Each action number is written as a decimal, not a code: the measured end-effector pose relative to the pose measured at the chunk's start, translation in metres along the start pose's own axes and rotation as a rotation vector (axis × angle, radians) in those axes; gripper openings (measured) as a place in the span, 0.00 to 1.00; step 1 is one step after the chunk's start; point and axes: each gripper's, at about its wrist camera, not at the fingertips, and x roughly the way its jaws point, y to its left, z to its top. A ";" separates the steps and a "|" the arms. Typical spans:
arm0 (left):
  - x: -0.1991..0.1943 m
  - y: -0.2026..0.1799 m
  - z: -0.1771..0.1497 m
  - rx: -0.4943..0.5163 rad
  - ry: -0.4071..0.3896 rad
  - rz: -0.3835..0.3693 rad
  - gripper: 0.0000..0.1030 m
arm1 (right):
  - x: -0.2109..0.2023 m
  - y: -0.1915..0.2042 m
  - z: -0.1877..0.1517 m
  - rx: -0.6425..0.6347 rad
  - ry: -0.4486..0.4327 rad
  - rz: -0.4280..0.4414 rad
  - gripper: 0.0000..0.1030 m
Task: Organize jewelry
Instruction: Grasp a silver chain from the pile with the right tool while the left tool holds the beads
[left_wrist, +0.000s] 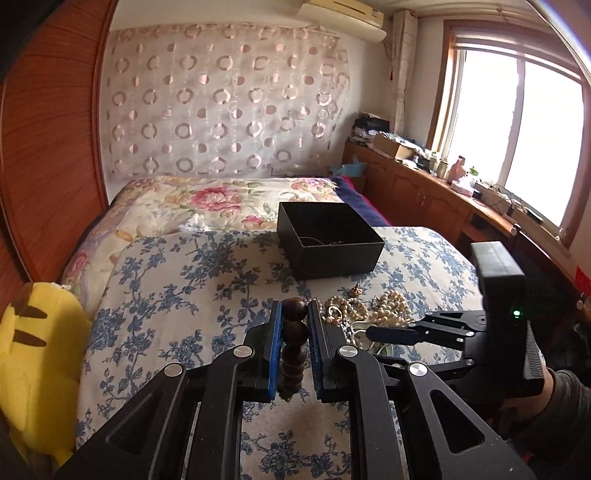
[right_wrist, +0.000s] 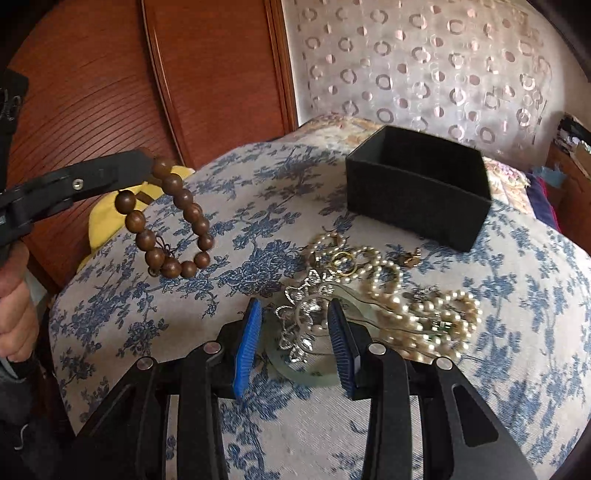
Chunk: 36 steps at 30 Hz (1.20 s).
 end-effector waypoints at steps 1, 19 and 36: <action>0.000 0.001 -0.001 -0.002 0.000 0.000 0.12 | 0.003 0.001 0.001 -0.001 0.006 -0.005 0.39; 0.001 0.007 -0.007 -0.020 0.003 0.000 0.12 | 0.007 0.021 0.007 -0.120 0.016 -0.082 0.16; -0.002 -0.004 -0.001 -0.003 -0.013 -0.002 0.12 | -0.039 0.009 0.018 -0.117 -0.050 -0.093 0.00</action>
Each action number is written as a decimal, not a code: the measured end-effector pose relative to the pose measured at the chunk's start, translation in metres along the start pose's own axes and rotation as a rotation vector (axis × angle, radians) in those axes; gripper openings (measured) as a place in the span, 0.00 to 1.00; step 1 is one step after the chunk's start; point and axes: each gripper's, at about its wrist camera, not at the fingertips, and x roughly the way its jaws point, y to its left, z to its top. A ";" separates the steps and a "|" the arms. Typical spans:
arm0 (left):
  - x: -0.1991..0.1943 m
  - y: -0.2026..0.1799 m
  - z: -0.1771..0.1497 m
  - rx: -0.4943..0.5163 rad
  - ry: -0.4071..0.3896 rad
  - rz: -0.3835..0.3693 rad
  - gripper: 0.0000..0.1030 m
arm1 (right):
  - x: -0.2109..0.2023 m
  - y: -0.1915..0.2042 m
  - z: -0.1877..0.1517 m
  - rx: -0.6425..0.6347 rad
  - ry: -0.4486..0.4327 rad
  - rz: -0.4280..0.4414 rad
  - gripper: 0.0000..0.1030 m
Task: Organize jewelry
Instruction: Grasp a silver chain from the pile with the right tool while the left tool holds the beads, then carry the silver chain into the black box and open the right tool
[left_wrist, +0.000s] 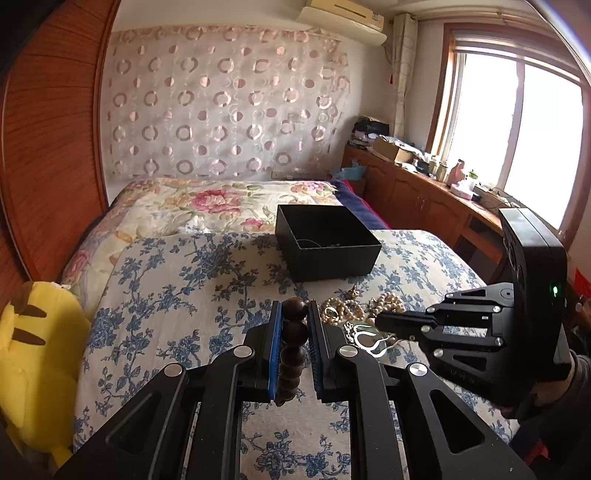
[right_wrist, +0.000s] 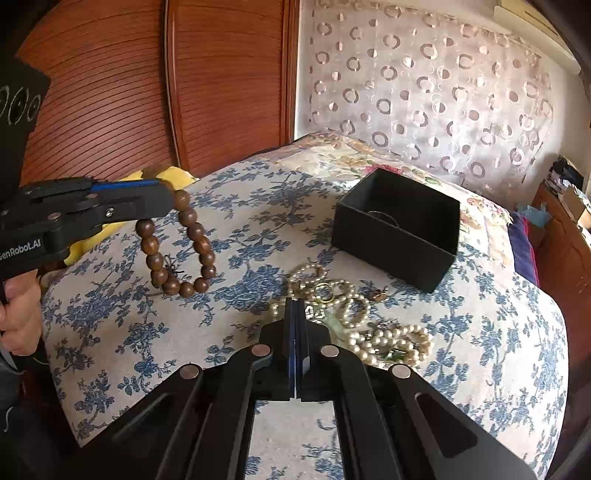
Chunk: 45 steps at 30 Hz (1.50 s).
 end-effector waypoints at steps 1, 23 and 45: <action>0.000 0.000 0.000 0.000 0.000 0.000 0.12 | -0.001 -0.003 0.000 0.005 0.000 -0.006 0.00; 0.003 0.004 -0.007 -0.011 0.010 -0.002 0.12 | 0.044 0.032 -0.023 -0.127 0.086 -0.178 0.26; 0.001 -0.006 0.008 0.011 -0.011 -0.008 0.12 | -0.021 0.001 0.010 -0.075 -0.032 -0.113 0.09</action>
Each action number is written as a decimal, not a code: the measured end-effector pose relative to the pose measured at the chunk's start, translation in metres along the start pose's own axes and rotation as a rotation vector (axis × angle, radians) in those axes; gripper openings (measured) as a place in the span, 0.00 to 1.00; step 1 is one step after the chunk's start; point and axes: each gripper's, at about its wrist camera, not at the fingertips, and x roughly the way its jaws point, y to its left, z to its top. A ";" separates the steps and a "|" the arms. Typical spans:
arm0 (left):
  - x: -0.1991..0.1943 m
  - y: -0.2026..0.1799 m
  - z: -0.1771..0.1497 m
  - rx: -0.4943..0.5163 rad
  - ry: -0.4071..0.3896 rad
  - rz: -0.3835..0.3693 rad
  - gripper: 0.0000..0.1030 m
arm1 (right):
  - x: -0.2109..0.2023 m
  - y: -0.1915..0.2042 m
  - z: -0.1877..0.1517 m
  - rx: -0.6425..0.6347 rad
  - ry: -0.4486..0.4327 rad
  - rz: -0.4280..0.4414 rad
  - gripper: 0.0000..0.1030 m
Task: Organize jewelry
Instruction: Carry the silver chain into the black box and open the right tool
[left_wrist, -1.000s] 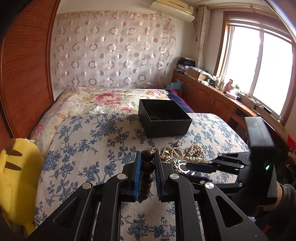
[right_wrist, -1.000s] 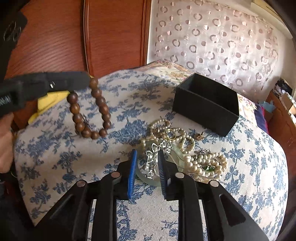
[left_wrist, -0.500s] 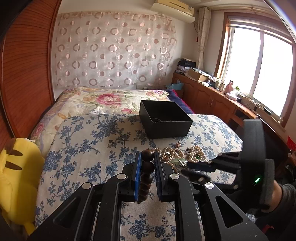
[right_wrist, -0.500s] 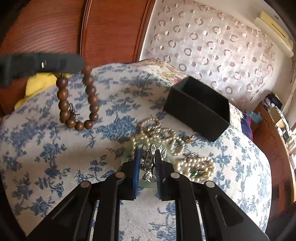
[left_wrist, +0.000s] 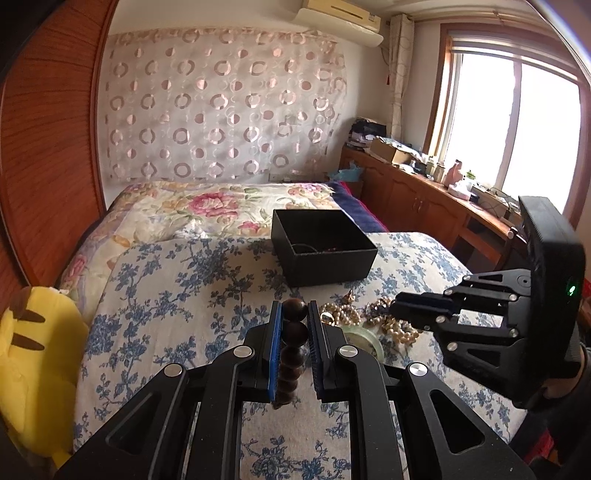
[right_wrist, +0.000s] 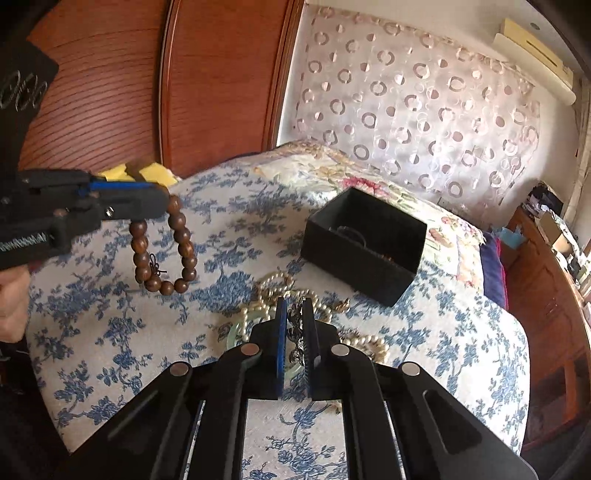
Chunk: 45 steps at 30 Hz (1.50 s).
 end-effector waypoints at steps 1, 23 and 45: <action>0.000 -0.001 0.002 0.002 -0.002 -0.002 0.12 | -0.003 -0.002 0.002 0.002 -0.009 0.003 0.09; 0.035 -0.012 0.068 0.040 -0.044 -0.061 0.12 | -0.010 -0.091 0.052 0.195 -0.102 0.172 0.09; 0.060 -0.008 0.104 0.044 -0.039 -0.057 0.12 | 0.030 -0.127 0.082 0.218 -0.109 0.221 0.09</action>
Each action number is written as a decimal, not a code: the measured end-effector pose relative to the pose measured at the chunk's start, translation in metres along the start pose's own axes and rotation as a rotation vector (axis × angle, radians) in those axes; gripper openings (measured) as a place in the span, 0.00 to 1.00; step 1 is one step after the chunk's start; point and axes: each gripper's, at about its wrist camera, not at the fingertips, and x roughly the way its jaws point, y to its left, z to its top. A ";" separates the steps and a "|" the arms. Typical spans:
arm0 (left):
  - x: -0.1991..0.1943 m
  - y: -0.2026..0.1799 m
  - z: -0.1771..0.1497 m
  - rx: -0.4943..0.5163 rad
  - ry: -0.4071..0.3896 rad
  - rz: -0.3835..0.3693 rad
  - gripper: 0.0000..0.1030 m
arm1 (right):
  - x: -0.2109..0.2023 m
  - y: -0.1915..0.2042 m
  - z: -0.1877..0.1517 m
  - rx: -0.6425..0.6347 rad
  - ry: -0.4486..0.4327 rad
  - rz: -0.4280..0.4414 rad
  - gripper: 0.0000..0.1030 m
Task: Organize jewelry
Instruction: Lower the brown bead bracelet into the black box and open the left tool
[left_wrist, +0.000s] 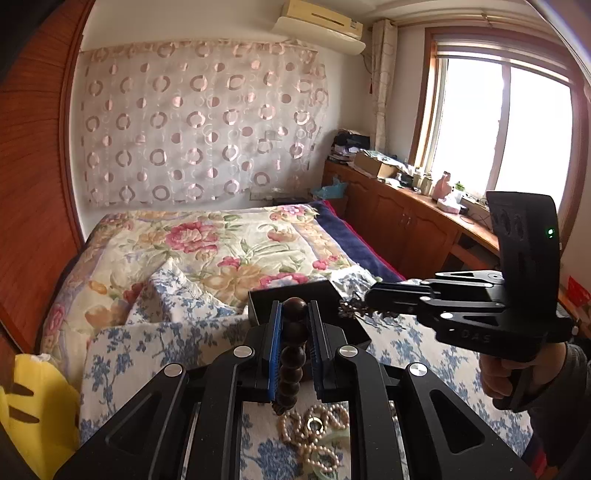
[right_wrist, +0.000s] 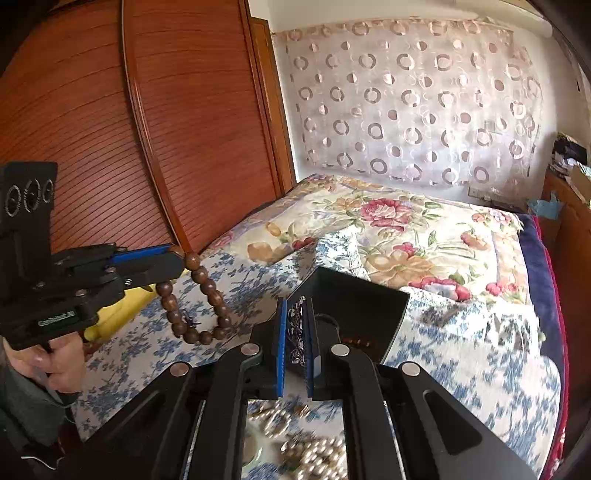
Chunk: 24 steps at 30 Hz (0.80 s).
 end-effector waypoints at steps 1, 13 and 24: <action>0.004 0.001 0.003 -0.001 0.002 0.002 0.12 | 0.004 -0.001 0.003 -0.009 0.004 -0.002 0.09; 0.032 0.005 0.024 -0.001 0.018 0.017 0.12 | 0.058 -0.021 0.005 -0.044 0.061 -0.012 0.09; 0.042 0.009 0.027 -0.005 0.024 0.021 0.12 | 0.068 -0.025 0.006 -0.016 0.060 -0.004 0.13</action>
